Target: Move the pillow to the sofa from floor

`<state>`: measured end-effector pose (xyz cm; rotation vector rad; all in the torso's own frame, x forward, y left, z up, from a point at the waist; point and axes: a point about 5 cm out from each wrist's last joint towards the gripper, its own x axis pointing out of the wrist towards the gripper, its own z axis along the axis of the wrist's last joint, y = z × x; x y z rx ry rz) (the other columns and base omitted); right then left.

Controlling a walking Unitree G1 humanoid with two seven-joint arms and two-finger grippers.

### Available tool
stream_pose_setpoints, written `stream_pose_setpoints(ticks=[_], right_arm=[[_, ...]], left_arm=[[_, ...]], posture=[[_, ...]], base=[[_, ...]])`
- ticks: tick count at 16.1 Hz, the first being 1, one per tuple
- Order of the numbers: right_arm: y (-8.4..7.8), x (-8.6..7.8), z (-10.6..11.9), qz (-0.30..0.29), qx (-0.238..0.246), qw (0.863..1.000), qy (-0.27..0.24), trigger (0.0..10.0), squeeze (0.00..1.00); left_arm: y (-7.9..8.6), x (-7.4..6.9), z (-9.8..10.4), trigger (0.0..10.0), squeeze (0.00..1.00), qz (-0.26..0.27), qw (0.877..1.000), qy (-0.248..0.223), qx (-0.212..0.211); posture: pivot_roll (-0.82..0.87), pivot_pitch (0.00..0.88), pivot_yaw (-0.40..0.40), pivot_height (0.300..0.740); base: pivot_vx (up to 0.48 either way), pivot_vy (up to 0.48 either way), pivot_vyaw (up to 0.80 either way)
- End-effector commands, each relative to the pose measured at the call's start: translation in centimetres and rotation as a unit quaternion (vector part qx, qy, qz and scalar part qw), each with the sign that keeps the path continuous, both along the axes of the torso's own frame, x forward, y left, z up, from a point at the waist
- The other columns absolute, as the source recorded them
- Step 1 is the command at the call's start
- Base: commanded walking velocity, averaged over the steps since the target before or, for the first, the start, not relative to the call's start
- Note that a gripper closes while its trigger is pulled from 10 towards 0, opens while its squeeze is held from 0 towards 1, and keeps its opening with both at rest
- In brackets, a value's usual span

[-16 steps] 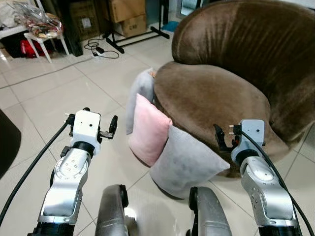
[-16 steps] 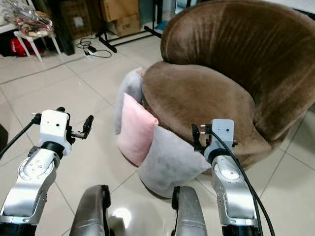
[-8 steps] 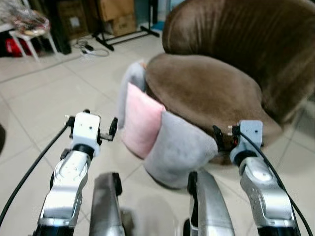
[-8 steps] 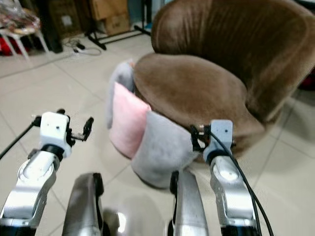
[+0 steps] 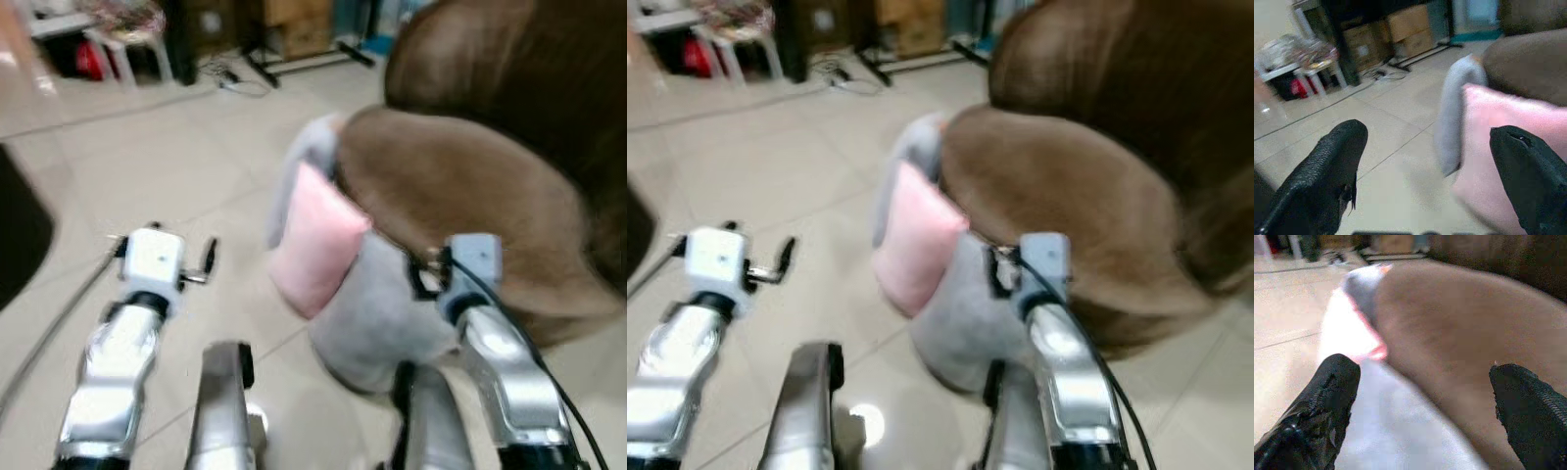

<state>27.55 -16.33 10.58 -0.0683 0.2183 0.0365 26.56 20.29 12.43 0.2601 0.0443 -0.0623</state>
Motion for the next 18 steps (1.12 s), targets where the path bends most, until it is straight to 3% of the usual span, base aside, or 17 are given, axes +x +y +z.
stream_pose_setpoints(ticks=[1,6,13,15,16,17,18], right_arm=[[-2.0,-0.4,-0.6,-0.025,-0.016,0.999,0.012,10.0,0.00],[-2.8,-0.1,-1.0,-0.007,-0.027,0.999,0.031,10.0,0.00],[-2.1,1.4,-2.0,0.033,-0.039,0.998,0.046,10.0,0.00],[-1.5,2.4,-2.4,0.059,-0.051,0.996,0.048,10.0,0.00],[-1.1,2.8,-2.7,0.078,-0.058,0.994,0.051,10.0,0.54],[-0.6,3.8,-2.5,0.108,-0.054,0.992,0.045,10.0,1.00],[-0.6,3.8,-2.5,0.108,-0.054,0.992,0.045,10.0,1.00]], left_arm=[[-1.4,0.2,0.1,10.0,0.00,-0.022,1.000,-0.004,-0.004],[-1.6,0.1,-0.1,10.0,0.00,-0.030,1.000,0.000,0.002],[-2.1,-0.1,-0.8,10.0,0.00,-0.088,0.995,0.025,0.032],[-2.4,0.2,-0.9,10.0,0.00,-0.114,0.992,0.032,0.036],[-2.6,0.2,-0.8,10.0,0.00,-0.133,0.990,0.035,0.035],[-2.7,0.2,-0.4,10.0,0.00,-0.161,0.986,0.037,0.035],[-2.7,0.2,-0.4,10.0,0.00,-0.161,0.986,0.037,0.035]], posture=[[-0.06,0.000,-0.021,0.446],[-0.06,0.000,-0.023,0.441],[-0.07,0.000,-0.005,0.361],[-0.07,0.000,0.000,0.356],[-0.06,0.000,0.004,0.356],[-0.05,0.000,0.009,0.356],[-0.05,0.000,0.009,0.356]], base=[[0.000,0.000,0.00],[0.000,0.000,0.00],[0.000,0.000,0.00],[0.000,0.000,0.00],[0.000,0.000,0.00],[0.000,0.000,0.00],[0.000,0.000,0.00]])
